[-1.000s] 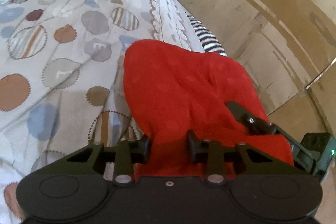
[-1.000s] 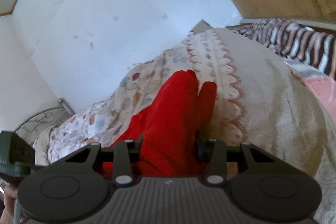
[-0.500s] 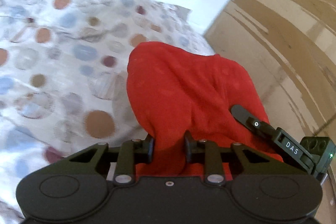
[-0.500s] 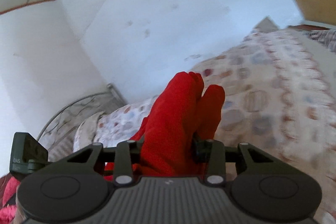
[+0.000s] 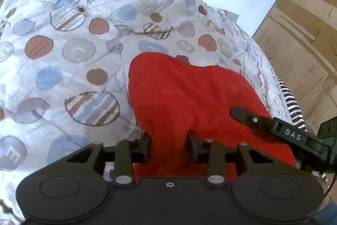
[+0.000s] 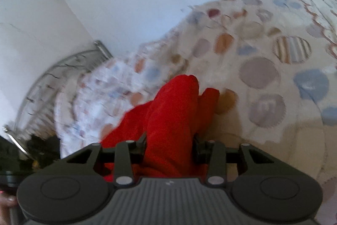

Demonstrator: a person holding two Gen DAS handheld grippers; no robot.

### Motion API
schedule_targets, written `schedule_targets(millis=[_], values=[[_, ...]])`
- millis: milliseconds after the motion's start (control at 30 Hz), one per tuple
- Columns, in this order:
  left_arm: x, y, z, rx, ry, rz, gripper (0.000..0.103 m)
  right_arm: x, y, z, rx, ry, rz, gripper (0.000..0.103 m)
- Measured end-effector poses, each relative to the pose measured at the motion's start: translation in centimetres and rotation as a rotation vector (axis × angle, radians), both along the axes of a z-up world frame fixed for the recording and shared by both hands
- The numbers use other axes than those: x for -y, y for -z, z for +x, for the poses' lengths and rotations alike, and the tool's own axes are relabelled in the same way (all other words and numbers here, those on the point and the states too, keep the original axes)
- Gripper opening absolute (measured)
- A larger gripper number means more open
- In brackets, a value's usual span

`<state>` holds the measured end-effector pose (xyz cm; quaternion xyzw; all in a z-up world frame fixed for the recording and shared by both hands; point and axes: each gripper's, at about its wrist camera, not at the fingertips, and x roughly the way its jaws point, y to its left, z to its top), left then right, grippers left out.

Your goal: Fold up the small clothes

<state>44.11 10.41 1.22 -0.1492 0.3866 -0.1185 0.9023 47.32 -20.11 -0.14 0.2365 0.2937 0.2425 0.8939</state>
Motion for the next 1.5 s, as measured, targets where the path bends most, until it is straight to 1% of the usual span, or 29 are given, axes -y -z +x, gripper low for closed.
schedule_targets(millis=[33,100,133,167,200,233,267,333,400,467,533,667,800,867,900,967,1100,1167,1233,1333,1500], values=[[0.1,0.1,0.0,0.002,-0.005,0.008,0.049,0.2,0.3,-0.1,-0.002,0.004,-0.002,0.054],[0.5,0.1,-0.3,0.011,-0.019,0.041,0.059,0.5,0.3,-0.6,0.007,0.009,-0.013,0.057],[0.7,-0.1,-0.7,0.016,-0.031,0.060,0.063,0.6,0.1,-1.0,0.020,0.015,-0.025,0.062],[1.1,-0.4,-1.1,0.024,-0.043,0.087,0.072,0.7,-0.2,-1.3,0.037,0.024,-0.038,0.065],[1.6,-0.6,-1.6,0.041,-0.049,0.111,0.079,0.8,-0.4,-2.1,0.063,0.031,-0.053,0.074],[2.1,-0.9,-2.2,0.057,-0.056,0.134,0.081,1.0,-0.7,-2.9,0.081,0.038,-0.067,0.086],[2.5,-1.2,-2.8,0.071,-0.064,0.156,0.083,1.1,-1.0,-3.6,0.100,0.050,-0.081,0.093],[3.5,-1.5,-3.8,0.100,-0.076,0.200,0.086,1.6,-1.2,-5.0,0.143,0.066,-0.111,0.102],[4.3,-1.7,-4.6,0.116,-0.100,0.241,0.096,1.9,-1.6,-6.3,0.166,0.082,-0.160,0.103],[4.9,-1.8,-5.4,0.140,-0.122,0.274,0.101,2.5,-2.0,-7.5,0.186,0.108,-0.209,0.103],[5.6,-1.6,-6.0,0.160,-0.123,0.309,0.101,3.5,-2.3,-9.0,0.207,0.144,-0.234,0.103],[7.5,-0.1,-6.8,0.194,-0.100,0.390,0.102,5.4,-2.6,-11.9,0.221,0.213,-0.240,0.103],[10.1,1.4,-7.7,0.258,-0.059,0.515,0.102,6.8,-2.6,-14.2,0.215,0.265,-0.224,0.103],[10.8,1.1,-8.1,0.286,-0.070,0.551,0.102,7.2,-2.6,-15.2,0.206,0.276,-0.219,0.103],[10.8,0.8,-8.2,0.286,-0.085,0.552,0.102,7.3,-2.7,-15.7,0.207,0.279,-0.217,0.103],[10.3,0.0,-8.2,0.269,-0.117,0.528,0.102,7.5,-2.9,-16.5,0.216,0.291,-0.211,0.103],[8.2,-1.6,-9.4,0.240,-0.187,0.424,0.102,7.1,-3.5,-18.7,0.255,0.319,-0.217,0.103],[7.3,-2.3,-10.7,0.232,-0.220,0.372,0.102,6.6,-3.8,-20.0,0.276,0.330,-0.221,0.103],[6.6,-2.8,-12.5,0.230,-0.252,0.336,0.102,6.3,-4.1,-21.1,0.280,0.343,-0.222,0.103],[6.2,-3.7,-15.6,0.251,-0.277,0.312,0.102,5.9,-4.7,-23.3,0.299,0.353,-0.219,0.103],[6.1,-4.7,-21.5,0.291,-0.263,0.316,0.102,5.1,-5.8,-27.9,0.365,0.360,-0.244,0.103]])
